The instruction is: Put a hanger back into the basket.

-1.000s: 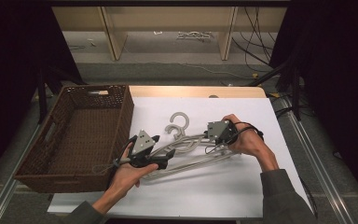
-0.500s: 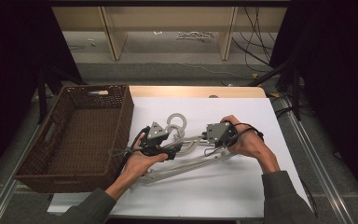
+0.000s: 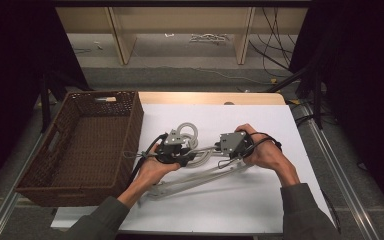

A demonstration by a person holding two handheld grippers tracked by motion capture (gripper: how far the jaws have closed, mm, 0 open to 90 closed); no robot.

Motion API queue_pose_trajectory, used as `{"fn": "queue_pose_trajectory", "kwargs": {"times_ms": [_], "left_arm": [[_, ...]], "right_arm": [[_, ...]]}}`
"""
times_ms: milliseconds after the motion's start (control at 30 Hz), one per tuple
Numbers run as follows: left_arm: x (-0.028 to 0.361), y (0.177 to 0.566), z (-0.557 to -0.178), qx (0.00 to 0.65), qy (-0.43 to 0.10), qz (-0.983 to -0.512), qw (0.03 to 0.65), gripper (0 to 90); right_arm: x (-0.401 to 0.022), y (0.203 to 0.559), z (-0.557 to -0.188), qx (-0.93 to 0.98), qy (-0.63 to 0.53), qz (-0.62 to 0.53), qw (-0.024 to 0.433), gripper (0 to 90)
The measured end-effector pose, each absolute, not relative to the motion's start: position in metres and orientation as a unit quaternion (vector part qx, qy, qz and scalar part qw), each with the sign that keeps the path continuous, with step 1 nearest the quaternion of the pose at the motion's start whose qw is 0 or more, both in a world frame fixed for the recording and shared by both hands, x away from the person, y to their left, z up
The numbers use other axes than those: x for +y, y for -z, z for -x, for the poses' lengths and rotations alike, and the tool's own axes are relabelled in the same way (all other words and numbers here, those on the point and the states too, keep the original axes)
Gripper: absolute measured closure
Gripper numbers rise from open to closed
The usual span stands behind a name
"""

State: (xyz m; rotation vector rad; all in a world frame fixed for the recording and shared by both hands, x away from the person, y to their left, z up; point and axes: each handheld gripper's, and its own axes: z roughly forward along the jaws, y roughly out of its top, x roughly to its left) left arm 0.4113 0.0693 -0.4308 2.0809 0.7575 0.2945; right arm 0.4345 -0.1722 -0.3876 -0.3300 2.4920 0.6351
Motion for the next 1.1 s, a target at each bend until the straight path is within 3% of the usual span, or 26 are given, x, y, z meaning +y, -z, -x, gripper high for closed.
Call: {"fn": "queue_pose_trajectory", "kwargs": {"times_ms": [267,433,467,500,667,700,1100], "left_arm": [[0.071,0.417,-0.404,0.26,-0.108,-0.853,0.439,80.1],[0.078,0.41,-0.403,0.276,-0.097,-0.837,0.463,80.2],[0.081,0.408,-0.403,0.282,-0.094,-0.832,0.468,80.2],[0.086,0.405,-0.403,0.293,-0.086,-0.824,0.477,80.2],[0.099,0.397,-0.404,0.311,-0.075,-0.808,0.495,80.2],[0.102,0.395,-0.404,0.317,-0.075,-0.805,0.496,80.2],[0.125,0.368,-0.397,0.345,-0.09,-0.791,0.498,80.2]], "right_arm": [[-0.174,0.386,-0.432,0.93,-0.234,0.089,0.271,78.7],[-0.172,0.38,-0.434,0.92,-0.259,0.086,0.282,75.7],[-0.171,0.378,-0.433,0.922,-0.27,0.06,0.271,72.2],[-0.172,0.373,-0.434,0.915,-0.291,0.014,0.281,57.5],[-0.179,0.36,-0.428,0.896,-0.343,-0.069,0.275,44.1],[-0.18,0.357,-0.425,0.887,-0.351,-0.104,0.283,37.2],[-0.188,0.355,-0.386,0.826,-0.445,-0.226,0.261,25.0]]}}
